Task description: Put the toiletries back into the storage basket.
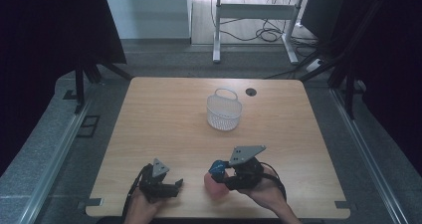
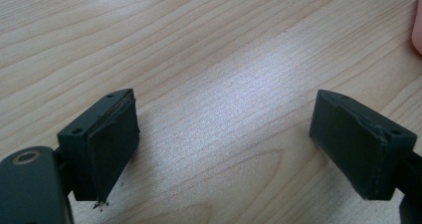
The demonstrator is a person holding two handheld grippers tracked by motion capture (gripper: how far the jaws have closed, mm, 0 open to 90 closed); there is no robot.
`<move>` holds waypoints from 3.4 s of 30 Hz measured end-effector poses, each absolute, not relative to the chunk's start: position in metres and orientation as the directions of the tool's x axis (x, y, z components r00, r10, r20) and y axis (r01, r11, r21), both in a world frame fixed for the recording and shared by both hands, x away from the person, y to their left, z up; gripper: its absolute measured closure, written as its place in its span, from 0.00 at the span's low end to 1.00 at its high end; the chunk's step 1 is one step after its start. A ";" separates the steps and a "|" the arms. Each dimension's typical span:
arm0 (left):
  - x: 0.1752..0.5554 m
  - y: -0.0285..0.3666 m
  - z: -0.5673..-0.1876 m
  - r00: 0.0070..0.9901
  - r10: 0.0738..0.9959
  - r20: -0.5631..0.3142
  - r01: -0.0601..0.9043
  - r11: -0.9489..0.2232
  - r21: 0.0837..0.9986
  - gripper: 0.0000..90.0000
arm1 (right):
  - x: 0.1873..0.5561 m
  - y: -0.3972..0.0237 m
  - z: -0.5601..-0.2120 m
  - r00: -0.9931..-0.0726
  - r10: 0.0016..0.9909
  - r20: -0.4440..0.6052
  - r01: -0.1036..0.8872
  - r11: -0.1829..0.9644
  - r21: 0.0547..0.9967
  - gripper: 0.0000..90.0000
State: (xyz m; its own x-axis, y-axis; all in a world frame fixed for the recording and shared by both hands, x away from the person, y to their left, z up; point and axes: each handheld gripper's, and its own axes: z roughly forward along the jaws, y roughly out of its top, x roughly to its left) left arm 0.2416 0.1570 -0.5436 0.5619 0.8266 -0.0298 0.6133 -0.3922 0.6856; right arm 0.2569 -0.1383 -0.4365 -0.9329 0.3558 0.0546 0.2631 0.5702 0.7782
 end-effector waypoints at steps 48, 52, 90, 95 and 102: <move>0.242 0.157 -0.544 0.560 0.828 -0.027 0.611 -0.391 0.688 0.13 | 0.289 -0.153 -0.398 -0.906 0.420 0.046 0.288 0.534 0.795 0.58; 0.242 0.157 -0.544 0.561 0.828 -0.028 0.612 -0.391 0.687 0.13 | 0.294 -0.155 -0.395 -0.899 0.435 0.046 0.295 0.525 0.798 0.58; 0.242 0.157 -0.544 0.559 0.828 -0.027 0.611 -0.390 0.689 0.13 | 0.343 -0.162 -0.372 -0.849 0.529 0.013 0.320 0.493 0.809 0.58; 0.242 0.157 -0.544 0.559 0.829 -0.027 0.611 -0.390 0.689 0.13 | 0.349 -0.160 -0.366 -0.845 0.535 0.010 0.317 0.486 0.814 0.58; 0.242 0.157 -0.544 0.559 0.828 -0.026 0.610 -0.390 0.689 0.13 | 0.362 -0.157 -0.358 -0.835 0.550 0.002 0.318 0.480 0.817 0.58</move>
